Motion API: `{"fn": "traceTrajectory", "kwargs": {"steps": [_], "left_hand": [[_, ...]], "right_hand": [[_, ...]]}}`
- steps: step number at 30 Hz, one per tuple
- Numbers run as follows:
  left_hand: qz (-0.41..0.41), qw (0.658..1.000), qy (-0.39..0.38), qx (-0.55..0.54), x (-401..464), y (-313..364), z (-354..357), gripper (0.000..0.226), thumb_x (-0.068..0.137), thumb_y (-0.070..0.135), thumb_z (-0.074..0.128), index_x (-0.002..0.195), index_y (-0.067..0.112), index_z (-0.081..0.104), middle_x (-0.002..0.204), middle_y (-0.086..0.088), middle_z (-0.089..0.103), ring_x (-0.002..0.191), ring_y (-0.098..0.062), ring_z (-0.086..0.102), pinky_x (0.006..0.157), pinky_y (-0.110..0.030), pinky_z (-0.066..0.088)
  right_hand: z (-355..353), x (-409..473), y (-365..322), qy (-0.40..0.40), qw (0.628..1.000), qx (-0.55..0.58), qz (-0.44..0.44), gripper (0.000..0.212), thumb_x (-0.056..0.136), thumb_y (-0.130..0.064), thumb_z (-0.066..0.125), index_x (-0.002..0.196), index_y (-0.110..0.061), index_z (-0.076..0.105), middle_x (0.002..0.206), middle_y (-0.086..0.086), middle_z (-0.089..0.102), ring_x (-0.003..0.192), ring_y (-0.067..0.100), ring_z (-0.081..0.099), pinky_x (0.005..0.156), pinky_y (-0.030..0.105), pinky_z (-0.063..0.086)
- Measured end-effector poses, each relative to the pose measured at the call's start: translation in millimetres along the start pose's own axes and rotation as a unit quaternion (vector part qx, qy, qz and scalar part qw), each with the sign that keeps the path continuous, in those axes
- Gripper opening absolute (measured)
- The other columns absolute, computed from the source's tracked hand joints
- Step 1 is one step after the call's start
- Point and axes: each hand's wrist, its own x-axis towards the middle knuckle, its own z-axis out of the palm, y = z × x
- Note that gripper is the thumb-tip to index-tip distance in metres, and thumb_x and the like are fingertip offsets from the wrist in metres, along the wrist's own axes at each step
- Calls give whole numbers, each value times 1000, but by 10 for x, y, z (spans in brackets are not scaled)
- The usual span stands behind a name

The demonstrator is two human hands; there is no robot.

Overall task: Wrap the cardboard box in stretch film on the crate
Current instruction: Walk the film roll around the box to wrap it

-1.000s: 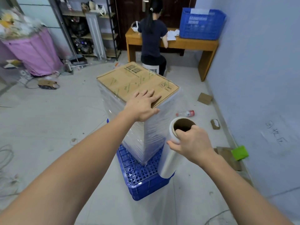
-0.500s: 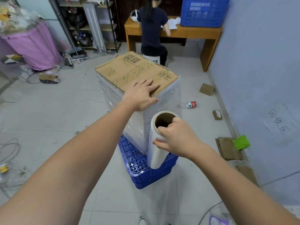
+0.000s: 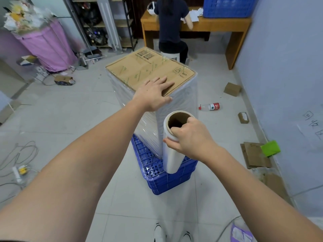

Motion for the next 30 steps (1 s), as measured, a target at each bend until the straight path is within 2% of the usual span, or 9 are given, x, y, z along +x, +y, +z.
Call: {"fn": "traceTrajectory", "kwargs": {"steps": [4, 7, 11, 15, 17, 20, 22, 25, 30], "left_hand": [[4, 1000, -2, -6, 7, -9, -8, 72, 96, 69, 42, 161, 48, 20, 172, 8, 13, 159, -18, 10, 128, -46, 7], [15, 1000, 0, -9, 4, -5, -46, 72, 97, 67, 44, 162, 45, 21, 173, 6, 14, 159, -21, 11, 128, -47, 8], [36, 999, -6, -28, 23, -36, -57, 76, 95, 68, 50, 161, 39, 27, 172, 0, 17, 158, -26, 13, 128, -51, 10], [150, 981, -75, -92, -3, -262, -287, 83, 88, 74, 60, 159, 36, 35, 169, 1, 25, 154, -26, 22, 124, -52, 15], [216, 969, -112, -45, 8, -482, -366, 101, 78, 87, 59, 161, 41, 25, 172, 6, 17, 157, -20, 16, 126, -51, 11], [296, 947, -101, 68, 73, -770, -287, 125, 63, 100, 52, 163, 46, 0, 173, 12, -1, 158, -13, -1, 125, -53, -2], [317, 941, -76, 87, 103, -823, -193, 120, 70, 96, 51, 163, 44, -5, 173, 12, -5, 159, -17, -3, 126, -53, -1], [321, 942, -27, 95, 116, -824, -94, 108, 80, 92, 44, 163, 43, -3, 173, 8, -1, 160, -24, 2, 128, -54, 5], [325, 940, -13, 101, 119, -825, -64, 105, 82, 91, 39, 165, 37, 2, 174, 6, 2, 160, -26, 4, 127, -57, 10]], "right_hand": [[-175, 52, -79, -62, 998, 15, 22, 45, 95, -58, 40, 77, -19, 55, 71, -1, 61, 73, 21, 53, 66, 31, 28], [-248, 154, -184, -94, 992, 13, 81, 37, 94, -52, 46, 81, -18, 55, 77, -1, 61, 73, 21, 56, 62, 33, 37], [-179, 285, -384, -104, 973, -11, 207, 53, 89, -70, 43, 75, -19, 52, 68, -3, 55, 62, 18, 53, 52, 31, 39], [-127, 425, -525, -92, 950, -59, 293, 55, 86, -72, 48, 68, -20, 43, 63, -4, 49, 54, 13, 44, 47, 29, 28], [-126, 463, -579, -90, 936, -75, 332, 49, 87, -65, 54, 67, -21, 41, 62, -5, 47, 53, 14, 41, 46, 28, 26], [-86, 484, -733, -75, 917, -73, 384, 43, 91, -53, 53, 66, -22, 37, 61, -4, 47, 51, 16, 37, 48, 29, 26], [-62, 523, -828, -72, 905, -72, 412, 46, 91, -62, 48, 69, -21, 40, 63, -3, 53, 52, 17, 39, 52, 31, 30], [-39, 612, -829, -80, 884, -91, 452, 67, 79, -86, 38, 66, -21, 43, 58, -3, 52, 51, 16, 45, 50, 30, 33], [-43, 478, -763, -67, 885, -100, 450, 64, 82, -80, 45, 61, -20, 37, 56, -5, 46, 58, 19, 48, 50, 29, 28]]}}
